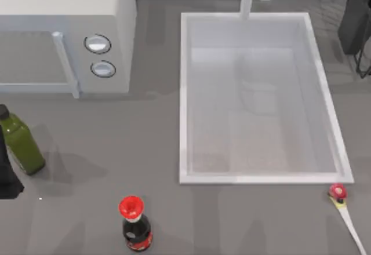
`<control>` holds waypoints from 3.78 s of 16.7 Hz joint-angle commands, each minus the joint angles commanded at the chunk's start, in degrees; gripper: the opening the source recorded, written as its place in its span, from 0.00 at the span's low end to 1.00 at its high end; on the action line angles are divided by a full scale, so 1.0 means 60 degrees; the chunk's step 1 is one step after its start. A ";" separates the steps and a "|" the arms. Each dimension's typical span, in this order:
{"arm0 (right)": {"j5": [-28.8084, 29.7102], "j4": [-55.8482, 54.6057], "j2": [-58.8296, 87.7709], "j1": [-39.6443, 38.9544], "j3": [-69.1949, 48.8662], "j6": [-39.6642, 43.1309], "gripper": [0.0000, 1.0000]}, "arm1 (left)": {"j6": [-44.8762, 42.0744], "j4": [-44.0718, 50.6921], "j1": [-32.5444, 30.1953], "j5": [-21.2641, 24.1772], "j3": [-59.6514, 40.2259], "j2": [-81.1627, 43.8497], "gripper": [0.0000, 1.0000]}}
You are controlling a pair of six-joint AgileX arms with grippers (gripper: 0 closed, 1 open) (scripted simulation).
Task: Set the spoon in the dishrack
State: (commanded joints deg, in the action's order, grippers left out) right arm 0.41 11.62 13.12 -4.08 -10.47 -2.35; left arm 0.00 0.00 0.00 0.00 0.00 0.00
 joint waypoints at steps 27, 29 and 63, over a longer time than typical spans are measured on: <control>-0.0058 0.6475 1.1837 -0.2956 -0.5745 -0.1683 1.00 | 0.0000 0.0000 0.0000 0.0000 0.0000 0.0000 1.00; -0.0058 0.5297 1.2360 -0.2968 -0.5177 -0.1705 1.00 | 0.0000 0.0000 0.0000 0.0000 0.0000 0.0000 1.00; 0.0019 0.4667 1.2503 -0.3009 -0.4950 -0.1766 0.00 | 0.0000 0.0000 0.0000 0.0000 0.0000 0.0000 1.00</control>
State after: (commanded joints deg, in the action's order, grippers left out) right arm 0.53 39.62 88.14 -22.13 -40.18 -12.95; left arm 0.00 0.00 0.00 0.00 0.00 0.00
